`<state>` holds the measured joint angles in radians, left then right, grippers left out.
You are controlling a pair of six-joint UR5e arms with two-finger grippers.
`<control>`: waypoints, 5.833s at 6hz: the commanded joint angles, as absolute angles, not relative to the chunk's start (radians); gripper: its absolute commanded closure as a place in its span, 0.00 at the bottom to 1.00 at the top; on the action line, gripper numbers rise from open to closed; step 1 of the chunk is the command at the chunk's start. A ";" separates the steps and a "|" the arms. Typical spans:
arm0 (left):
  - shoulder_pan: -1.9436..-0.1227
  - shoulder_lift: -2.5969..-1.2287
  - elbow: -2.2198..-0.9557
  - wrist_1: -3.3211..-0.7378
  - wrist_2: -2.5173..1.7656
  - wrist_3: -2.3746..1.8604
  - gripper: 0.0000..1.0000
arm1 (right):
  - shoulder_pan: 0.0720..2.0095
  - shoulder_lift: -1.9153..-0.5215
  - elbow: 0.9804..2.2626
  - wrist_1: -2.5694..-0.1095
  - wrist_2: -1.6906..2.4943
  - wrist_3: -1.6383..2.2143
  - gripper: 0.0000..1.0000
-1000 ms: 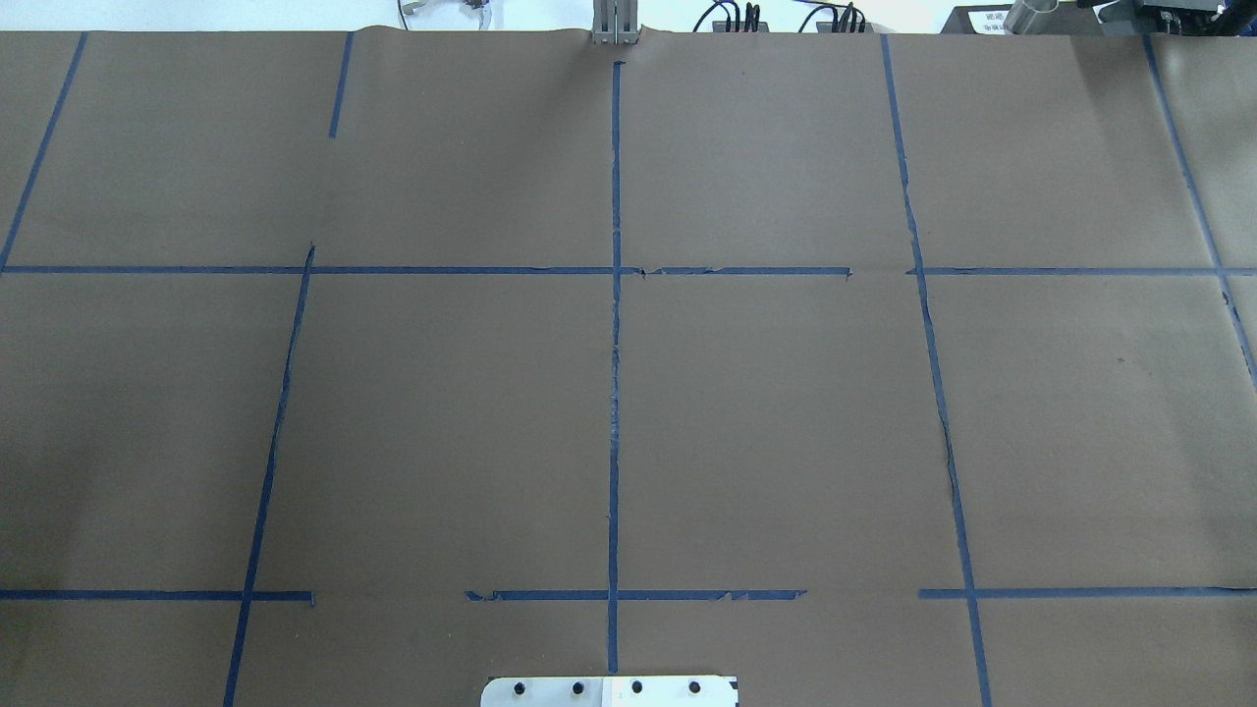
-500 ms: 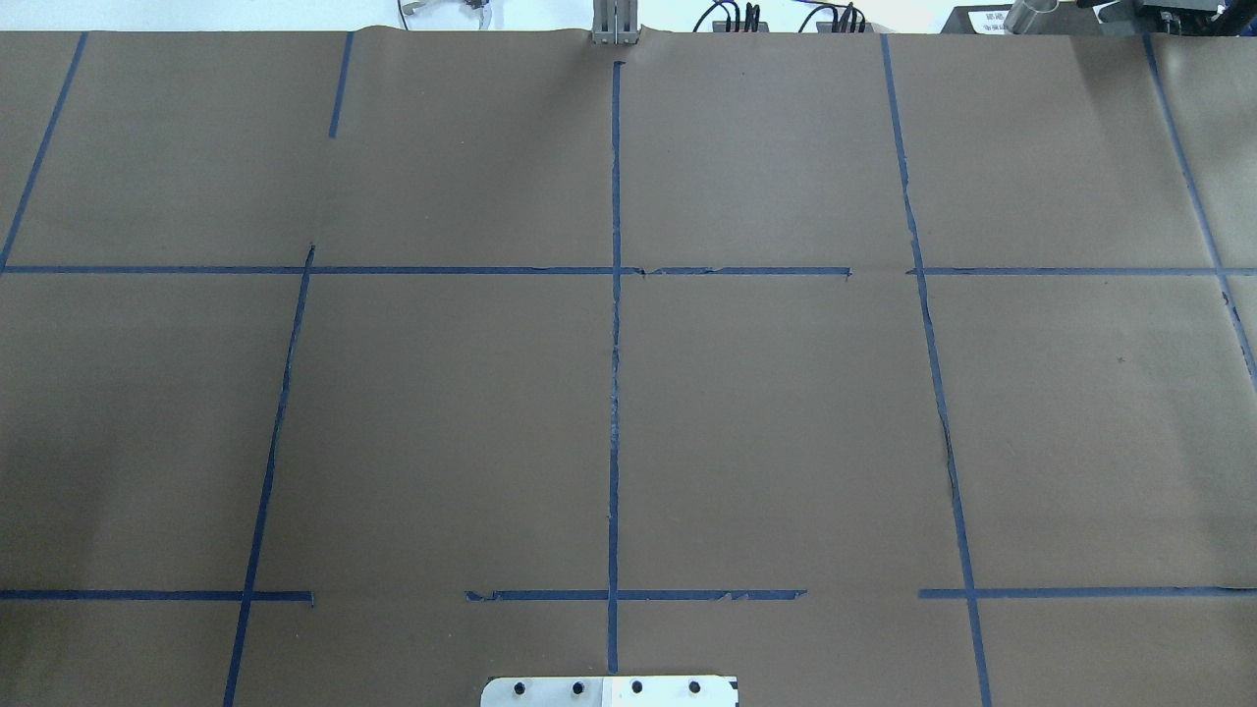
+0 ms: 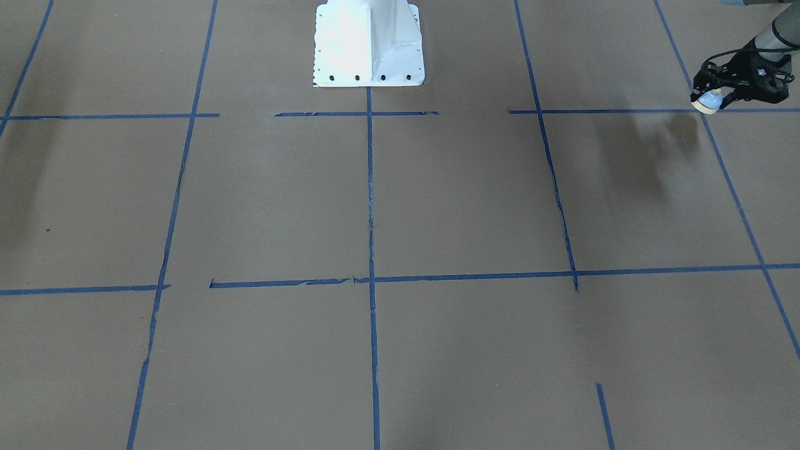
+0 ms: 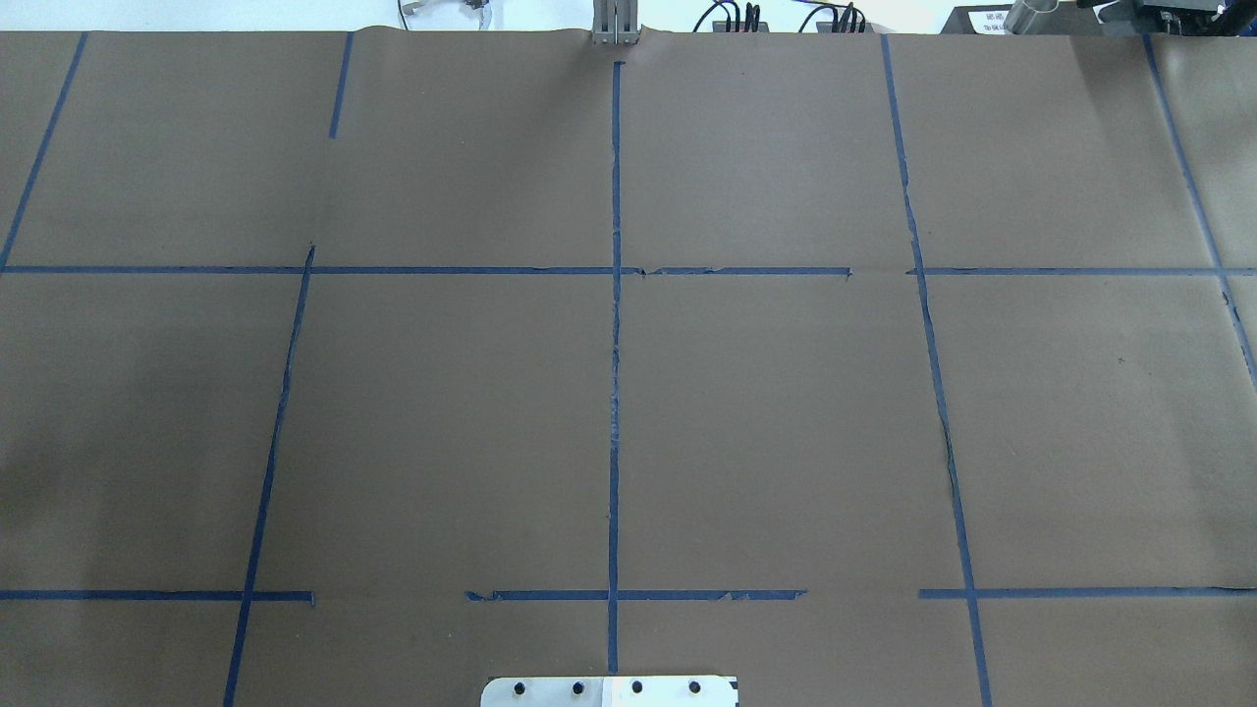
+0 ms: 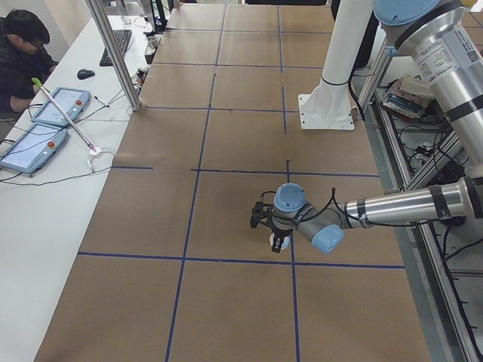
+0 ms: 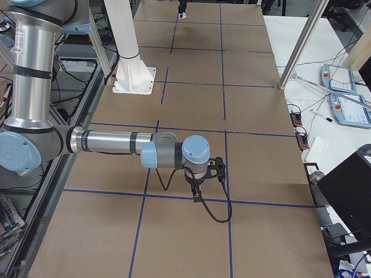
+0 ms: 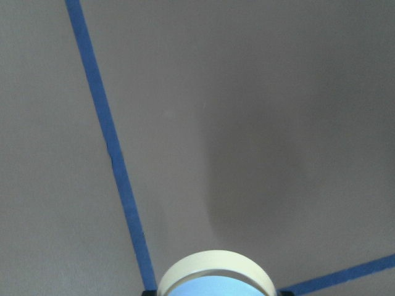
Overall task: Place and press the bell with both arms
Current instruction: 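Carry the white-and-blue bell in the left gripper toward the centre tape crossing, then lower the bell with the left gripper onto the centre tape crossing, then open the left gripper and withdraw the left arm away from the bell, then move the right gripper over the top of the bell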
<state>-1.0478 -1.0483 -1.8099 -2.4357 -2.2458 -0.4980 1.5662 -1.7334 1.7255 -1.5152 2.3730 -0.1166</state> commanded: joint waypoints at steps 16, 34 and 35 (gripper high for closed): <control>-0.621 -2.737 -0.891 -1.773 -1.947 -1.140 0.98 | 1.551 -1.729 1.718 -1.516 2.368 -0.094 0.00; -1.563 -1.519 -1.767 -1.471 -2.352 0.066 0.00 | 1.076 -1.400 1.904 -1.480 2.295 0.653 0.00; -1.565 -1.458 -1.770 -1.488 -2.382 0.066 0.00 | 0.901 -1.274 1.888 -1.492 2.196 0.842 0.00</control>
